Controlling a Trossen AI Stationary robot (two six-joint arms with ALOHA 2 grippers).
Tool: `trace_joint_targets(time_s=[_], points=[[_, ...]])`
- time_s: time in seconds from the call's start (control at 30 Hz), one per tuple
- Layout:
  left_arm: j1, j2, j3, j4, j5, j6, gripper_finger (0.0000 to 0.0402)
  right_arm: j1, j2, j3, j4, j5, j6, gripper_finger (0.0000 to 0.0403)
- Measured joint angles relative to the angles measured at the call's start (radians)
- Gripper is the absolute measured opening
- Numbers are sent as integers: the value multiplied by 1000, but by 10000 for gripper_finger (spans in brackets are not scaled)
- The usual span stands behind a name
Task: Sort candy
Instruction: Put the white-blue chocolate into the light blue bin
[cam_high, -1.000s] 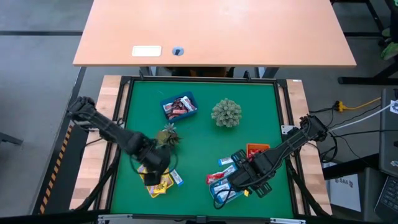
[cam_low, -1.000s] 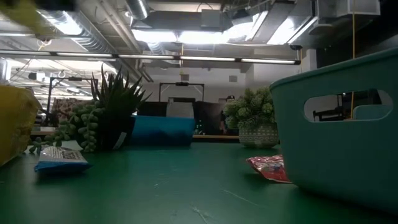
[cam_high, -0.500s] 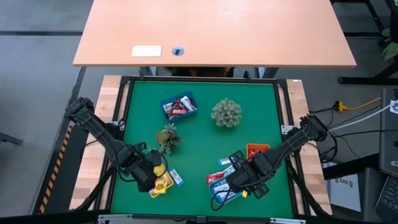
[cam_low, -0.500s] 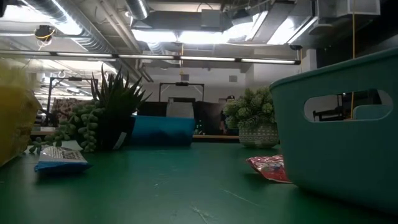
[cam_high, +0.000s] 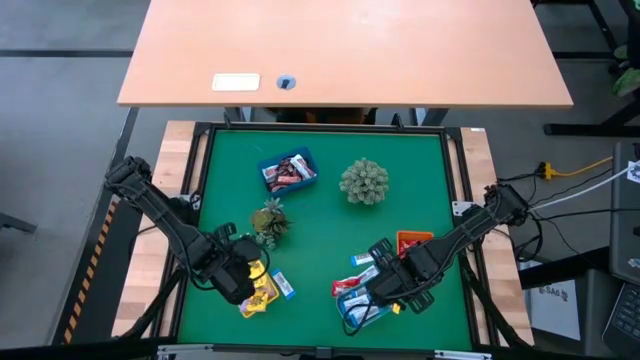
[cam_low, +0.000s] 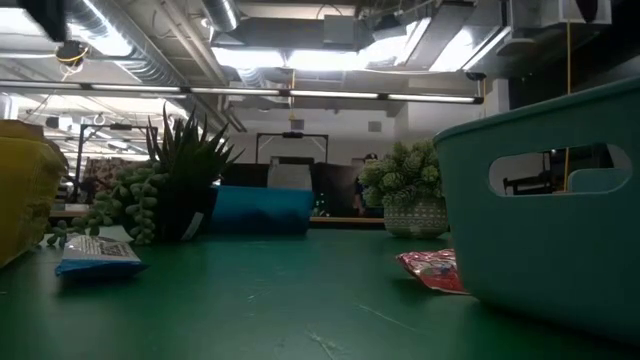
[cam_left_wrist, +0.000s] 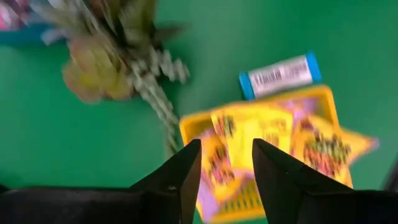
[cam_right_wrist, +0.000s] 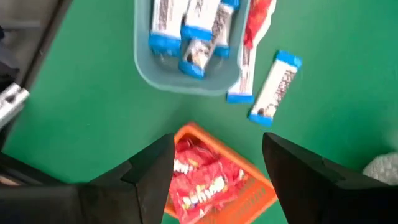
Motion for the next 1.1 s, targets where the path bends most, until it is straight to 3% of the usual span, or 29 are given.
trace_joint_targets(time_s=[0.17,0.5,0.77,0.97,1.1], points=[[0,0,0,20,-97,1,130,-10,-83,-123,27,21,8,244],[3,0,0,38,-228,2,130,-103,-292,-448,407,22,52,244],[35,0,0,66,-378,2,130,-195,-297,-654,670,22,95,244],[79,1,0,66,-382,5,130,-233,-297,-775,768,-6,112,244],[104,1,0,77,-382,87,130,-238,-297,-820,838,-5,140,244]])
